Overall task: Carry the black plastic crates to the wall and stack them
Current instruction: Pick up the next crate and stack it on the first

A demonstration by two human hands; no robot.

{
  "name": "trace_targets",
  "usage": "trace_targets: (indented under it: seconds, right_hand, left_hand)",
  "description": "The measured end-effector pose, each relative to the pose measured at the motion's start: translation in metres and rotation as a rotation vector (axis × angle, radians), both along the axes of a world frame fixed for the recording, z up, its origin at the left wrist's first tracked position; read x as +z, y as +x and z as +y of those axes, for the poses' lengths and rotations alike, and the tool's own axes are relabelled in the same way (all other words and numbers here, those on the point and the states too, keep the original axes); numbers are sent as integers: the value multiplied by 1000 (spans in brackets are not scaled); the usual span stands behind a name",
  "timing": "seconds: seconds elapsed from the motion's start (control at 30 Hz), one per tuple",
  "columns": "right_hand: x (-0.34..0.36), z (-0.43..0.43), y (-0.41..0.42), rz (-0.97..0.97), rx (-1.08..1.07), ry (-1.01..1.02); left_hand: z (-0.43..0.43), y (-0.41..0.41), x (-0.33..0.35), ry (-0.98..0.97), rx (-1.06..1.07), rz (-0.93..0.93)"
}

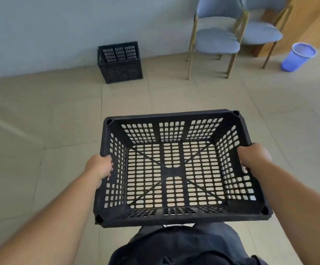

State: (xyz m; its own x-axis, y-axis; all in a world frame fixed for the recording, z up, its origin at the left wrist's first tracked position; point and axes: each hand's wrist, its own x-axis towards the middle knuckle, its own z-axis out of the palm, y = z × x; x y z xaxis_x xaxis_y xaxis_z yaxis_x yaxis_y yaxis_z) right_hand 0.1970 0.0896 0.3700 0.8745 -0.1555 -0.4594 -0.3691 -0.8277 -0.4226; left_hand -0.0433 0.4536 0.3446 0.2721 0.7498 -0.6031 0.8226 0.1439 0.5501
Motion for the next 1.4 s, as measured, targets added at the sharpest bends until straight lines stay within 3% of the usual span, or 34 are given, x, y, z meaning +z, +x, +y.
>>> trace_targets:
  seconds: [0.23,0.77,1.4]
  right_hand:
    - [2,115,66,-30,163,51]
    - [-3,352,299,24,381,51]
    - [-6,683,474,7,289,-3]
  left_hand:
    - [90,21,4,1,124,-15]
    - [269,204,20,48,283,-19]
    - [629,408,3,-26,222,-47]
